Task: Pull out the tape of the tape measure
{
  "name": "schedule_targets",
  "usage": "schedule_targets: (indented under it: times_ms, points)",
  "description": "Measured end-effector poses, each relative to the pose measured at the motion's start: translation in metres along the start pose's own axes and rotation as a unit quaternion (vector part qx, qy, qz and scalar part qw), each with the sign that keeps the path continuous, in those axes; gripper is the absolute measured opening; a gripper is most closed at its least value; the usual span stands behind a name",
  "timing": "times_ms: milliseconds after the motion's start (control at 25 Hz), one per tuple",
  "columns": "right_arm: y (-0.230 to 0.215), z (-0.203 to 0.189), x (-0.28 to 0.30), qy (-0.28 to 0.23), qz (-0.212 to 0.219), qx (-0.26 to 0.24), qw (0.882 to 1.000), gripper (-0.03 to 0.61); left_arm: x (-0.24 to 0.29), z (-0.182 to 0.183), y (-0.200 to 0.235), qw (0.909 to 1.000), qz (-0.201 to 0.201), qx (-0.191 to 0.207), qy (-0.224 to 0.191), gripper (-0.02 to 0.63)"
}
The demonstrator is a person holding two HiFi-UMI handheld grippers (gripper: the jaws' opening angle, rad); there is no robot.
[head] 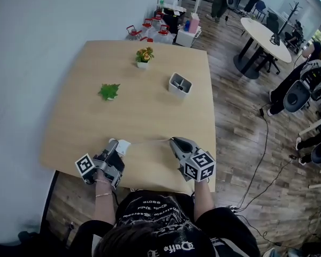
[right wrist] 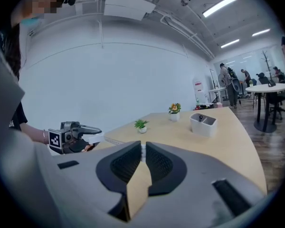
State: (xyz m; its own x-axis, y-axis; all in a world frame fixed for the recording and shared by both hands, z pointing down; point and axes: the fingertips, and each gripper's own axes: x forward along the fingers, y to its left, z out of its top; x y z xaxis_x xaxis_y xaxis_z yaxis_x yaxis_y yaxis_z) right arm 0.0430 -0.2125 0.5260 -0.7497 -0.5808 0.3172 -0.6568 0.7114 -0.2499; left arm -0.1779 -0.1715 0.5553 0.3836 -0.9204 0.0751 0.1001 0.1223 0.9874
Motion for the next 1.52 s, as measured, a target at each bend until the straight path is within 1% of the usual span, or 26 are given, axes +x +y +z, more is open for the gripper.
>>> schedule_targets:
  times_ms: [120,240,520,720,880,1160,1240,1360,1520]
  points:
    - [-0.01,0.003,-0.01,-0.009,-0.014,0.013,1.0,0.037,-0.007,0.006,0.0,1.0,-0.001,-0.002,-0.009,0.094]
    - [-0.011,0.002,-0.009,-0.007,-0.014,0.009,1.0,0.037,-0.007,0.008,0.001,0.9999,-0.005,0.005,-0.009,0.094]
    - [-0.014,0.003,-0.009,-0.007,-0.021,0.006,1.0,0.037,-0.004,0.008,0.001,1.0,-0.001,0.002,-0.009,0.094]
    - [-0.029,0.004,-0.015,-0.016,-0.045,0.017,0.999,0.037,-0.008,0.019,0.001,0.9998,-0.003,0.003,-0.021,0.094]
    - [-0.031,0.006,-0.02,-0.017,-0.05,0.017,0.998,0.037,-0.01,0.016,-0.002,0.9998,-0.008,0.006,-0.017,0.094]
    - [-0.032,0.006,-0.02,-0.018,-0.058,0.014,0.998,0.037,-0.011,0.018,0.002,0.9999,-0.001,0.002,-0.015,0.094]
    - [-0.034,0.004,-0.02,-0.019,-0.065,0.015,0.998,0.037,-0.01,0.019,0.003,0.9999,0.0,0.0,-0.016,0.094]
    - [-0.047,0.005,-0.026,-0.026,-0.085,0.025,0.996,0.037,-0.01,0.024,0.004,0.9995,0.001,-0.009,-0.03,0.094]
    - [-0.057,0.007,-0.032,-0.03,-0.094,0.032,0.995,0.037,-0.007,0.023,-0.001,0.9996,-0.004,-0.001,-0.027,0.094]
